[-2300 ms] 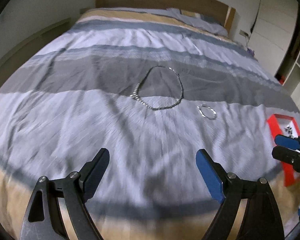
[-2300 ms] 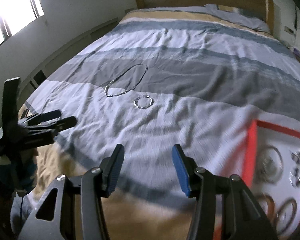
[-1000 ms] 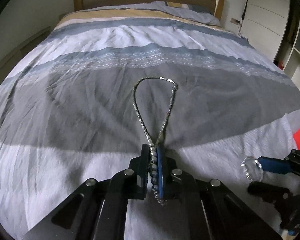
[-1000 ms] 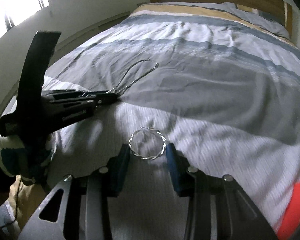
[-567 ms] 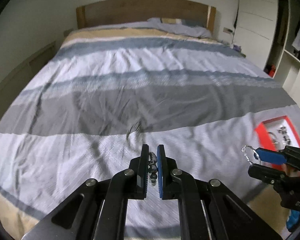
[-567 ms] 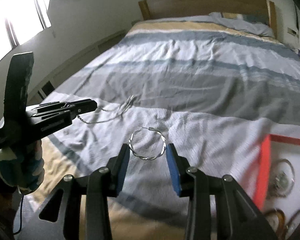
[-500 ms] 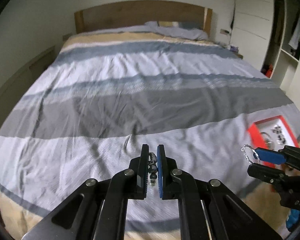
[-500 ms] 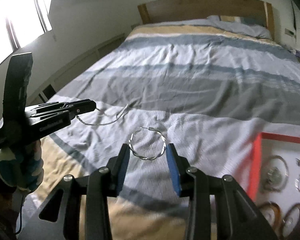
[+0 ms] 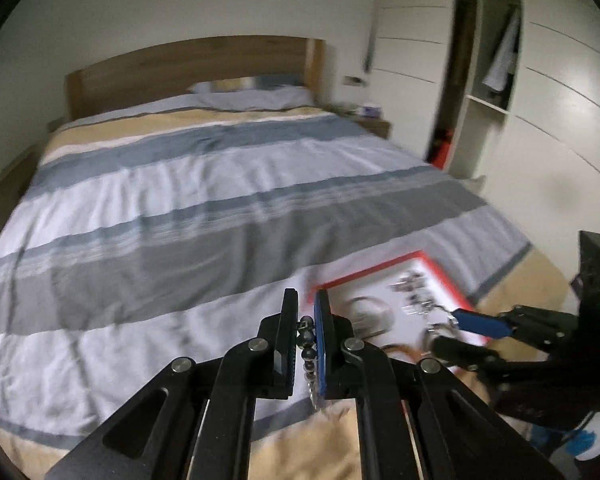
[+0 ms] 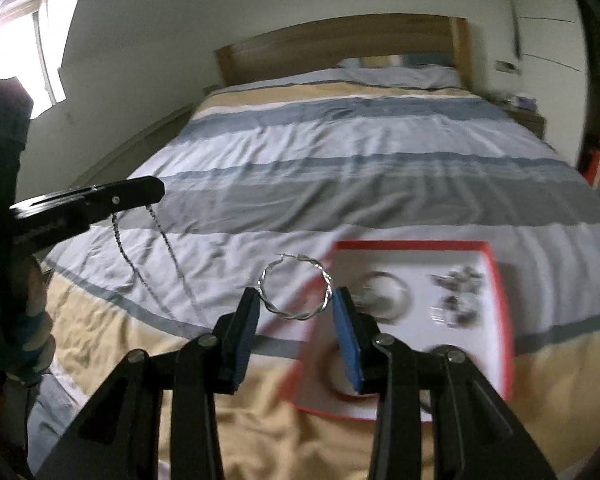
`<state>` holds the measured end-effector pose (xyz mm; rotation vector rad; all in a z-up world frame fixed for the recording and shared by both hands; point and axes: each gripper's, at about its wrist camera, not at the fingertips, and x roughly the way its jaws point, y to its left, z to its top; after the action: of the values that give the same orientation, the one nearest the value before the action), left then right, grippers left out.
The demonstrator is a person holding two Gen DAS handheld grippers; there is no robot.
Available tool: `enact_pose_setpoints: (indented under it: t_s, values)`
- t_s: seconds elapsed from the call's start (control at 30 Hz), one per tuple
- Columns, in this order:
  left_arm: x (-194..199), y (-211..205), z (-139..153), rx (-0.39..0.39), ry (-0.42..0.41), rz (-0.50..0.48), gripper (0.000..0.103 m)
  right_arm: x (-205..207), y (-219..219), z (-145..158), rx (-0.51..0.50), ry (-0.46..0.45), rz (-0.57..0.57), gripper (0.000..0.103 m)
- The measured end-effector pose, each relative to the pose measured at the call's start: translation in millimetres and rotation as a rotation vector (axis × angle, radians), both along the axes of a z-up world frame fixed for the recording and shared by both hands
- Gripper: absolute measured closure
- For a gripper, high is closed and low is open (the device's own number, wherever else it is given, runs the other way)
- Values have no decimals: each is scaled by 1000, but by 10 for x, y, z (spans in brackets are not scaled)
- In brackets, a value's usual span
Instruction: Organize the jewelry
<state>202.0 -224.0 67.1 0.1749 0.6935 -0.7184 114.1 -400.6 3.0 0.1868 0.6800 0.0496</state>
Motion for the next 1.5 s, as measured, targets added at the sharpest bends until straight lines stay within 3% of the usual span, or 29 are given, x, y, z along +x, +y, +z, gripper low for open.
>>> enact_pose_setpoints:
  t_s: [0.2, 0.37, 0.63, 0.87, 1.2, 1.5]
  values:
    - [-65, -810, -168, -8, 39, -101, 95, -35, -501, -253, -8, 45, -63, 67]
    - [45, -1167, -657, 51, 125, -98, 95, 113, -702, -611, -7, 108, -79, 67]
    - [144, -1218, -1411, 166, 230, -74, 95, 358, -818, -1029, -11, 190, -71, 67]
    - [129, -1269, -1650, 209, 250, -53, 94, 407, -826, -1113, -31, 232, -61, 66]
    - [22, -1195, -1501, 176, 239, -35, 55, 264, -853, -1051, -70, 266, -89, 62]
    - [-327, -822, -1035, 125, 175, 26, 48, -187, -715, -613, -52, 199, -116, 61]
